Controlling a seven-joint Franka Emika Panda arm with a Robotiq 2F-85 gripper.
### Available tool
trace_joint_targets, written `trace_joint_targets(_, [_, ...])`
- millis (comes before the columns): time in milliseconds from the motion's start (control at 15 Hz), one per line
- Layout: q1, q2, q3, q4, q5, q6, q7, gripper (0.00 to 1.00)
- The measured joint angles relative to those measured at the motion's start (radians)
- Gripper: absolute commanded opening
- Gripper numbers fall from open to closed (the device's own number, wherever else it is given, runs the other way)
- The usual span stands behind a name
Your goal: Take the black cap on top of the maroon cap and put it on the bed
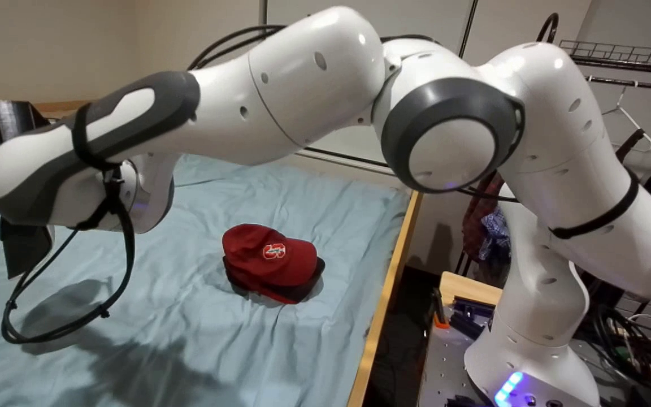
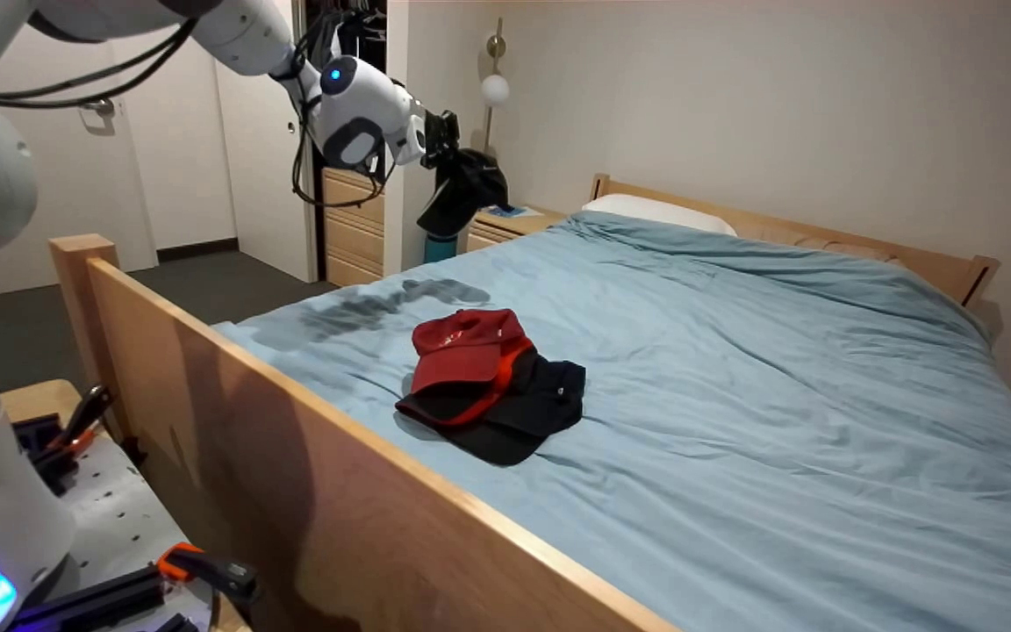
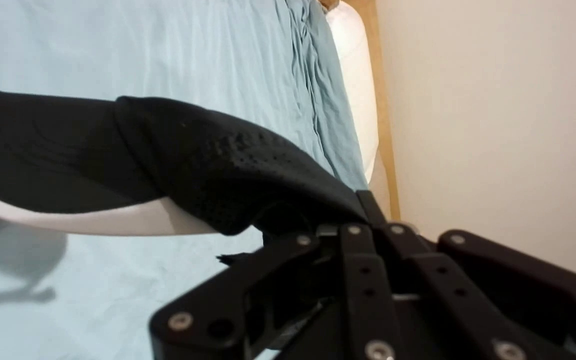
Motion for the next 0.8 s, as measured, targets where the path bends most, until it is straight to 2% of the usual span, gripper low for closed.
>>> trace_joint_targets(67, [0.033, 0.025, -0.043, -0.001, 0.01, 0.0, 0.028, 0.02])
trace_joint_targets(200, [0.063, 0.054, -0.057, -0.021, 0.012, 0.0, 0.066, 0.02])
trace_joint_targets(533, [0.068, 0.048, 0.024, -0.142, 0.009, 0.001, 0.085, 0.02])
trace_joint_targets(800, [0.074, 0.039, 0.034, -0.233, -0.02, 0.001, 0.087, 0.02])
